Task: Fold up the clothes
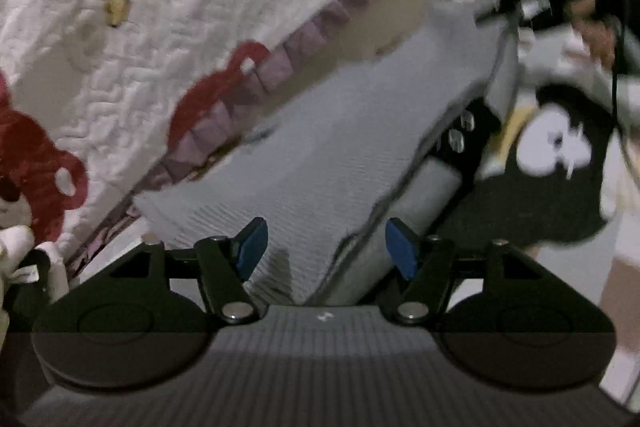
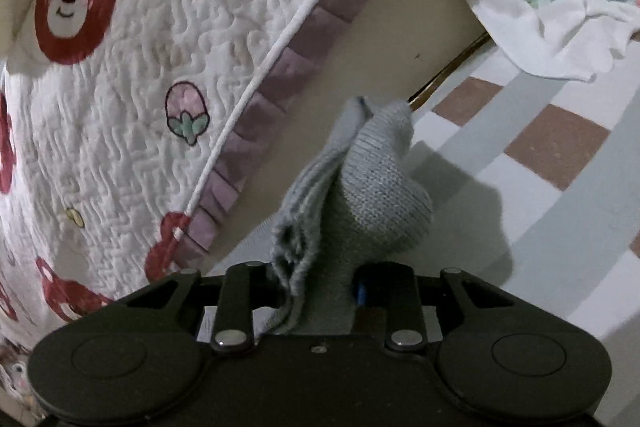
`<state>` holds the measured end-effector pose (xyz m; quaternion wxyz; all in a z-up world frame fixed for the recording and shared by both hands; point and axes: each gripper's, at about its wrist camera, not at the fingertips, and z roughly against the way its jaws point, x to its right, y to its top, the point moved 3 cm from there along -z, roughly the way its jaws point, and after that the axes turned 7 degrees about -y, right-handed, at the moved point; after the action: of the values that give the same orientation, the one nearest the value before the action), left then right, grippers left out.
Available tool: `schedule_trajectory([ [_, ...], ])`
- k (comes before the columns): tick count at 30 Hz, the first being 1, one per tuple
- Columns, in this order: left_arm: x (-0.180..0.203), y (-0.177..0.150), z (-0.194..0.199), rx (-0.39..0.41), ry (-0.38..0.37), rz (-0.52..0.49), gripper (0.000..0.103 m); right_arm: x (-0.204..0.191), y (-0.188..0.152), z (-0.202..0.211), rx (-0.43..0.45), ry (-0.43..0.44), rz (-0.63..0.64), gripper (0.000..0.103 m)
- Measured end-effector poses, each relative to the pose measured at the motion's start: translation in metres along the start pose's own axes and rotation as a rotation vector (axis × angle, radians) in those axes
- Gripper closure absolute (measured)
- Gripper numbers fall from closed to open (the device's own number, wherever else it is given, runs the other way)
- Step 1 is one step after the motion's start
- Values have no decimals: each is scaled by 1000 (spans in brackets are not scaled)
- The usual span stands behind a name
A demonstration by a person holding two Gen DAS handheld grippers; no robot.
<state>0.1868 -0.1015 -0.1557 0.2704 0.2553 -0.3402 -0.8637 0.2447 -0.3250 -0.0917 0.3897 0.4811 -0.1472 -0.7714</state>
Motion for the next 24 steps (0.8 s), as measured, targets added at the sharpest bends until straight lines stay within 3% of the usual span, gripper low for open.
schedule_trajectory([
  [3, 14, -8, -9, -110, -38, -174, 35, 6, 0, -1, -7, -10, -24, 67],
  [5, 22, -11, -13, -157, 36, -331, 34, 10, -3, -2, -13, -22, -29, 66],
  [7, 23, -12, -22, -199, 91, -415, 34, 14, -5, -3, -18, -29, -36, 65],
  [13, 18, -4, -38, -190, 188, -469, 17, 26, -14, -8, -39, -89, -98, 51],
  [18, 3, -1, -38, -161, 187, -360, 13, 41, -27, -8, -67, -86, -206, 41],
  [21, 0, -2, -38, -145, 160, -322, 23, 42, -26, -17, -51, -70, -210, 38],
  [23, -2, 2, -39, -150, 125, -301, 40, 39, -21, -24, -37, -49, -211, 30],
  [24, -3, 5, -39, -154, 104, -284, 54, 37, -19, -28, -32, -38, -213, 29],
])
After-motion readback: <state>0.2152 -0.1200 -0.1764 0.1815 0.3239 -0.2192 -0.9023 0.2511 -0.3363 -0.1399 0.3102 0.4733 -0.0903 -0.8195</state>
